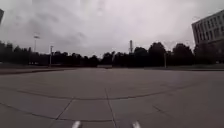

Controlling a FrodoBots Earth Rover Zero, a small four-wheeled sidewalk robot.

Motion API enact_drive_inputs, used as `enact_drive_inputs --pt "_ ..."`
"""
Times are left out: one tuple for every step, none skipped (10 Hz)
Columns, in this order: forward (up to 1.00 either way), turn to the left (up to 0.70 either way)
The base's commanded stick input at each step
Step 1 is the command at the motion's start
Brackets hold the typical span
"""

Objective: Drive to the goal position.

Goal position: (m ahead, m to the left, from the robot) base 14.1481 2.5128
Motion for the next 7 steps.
enact_drive_inputs --pt "0.70 0.00" --pt "0.70 0.00" --pt "0.70 0.00" --pt "0.70 0.00" --pt "0.70 0.00" --pt "0.70 0.00" --pt "0.70 0.00"
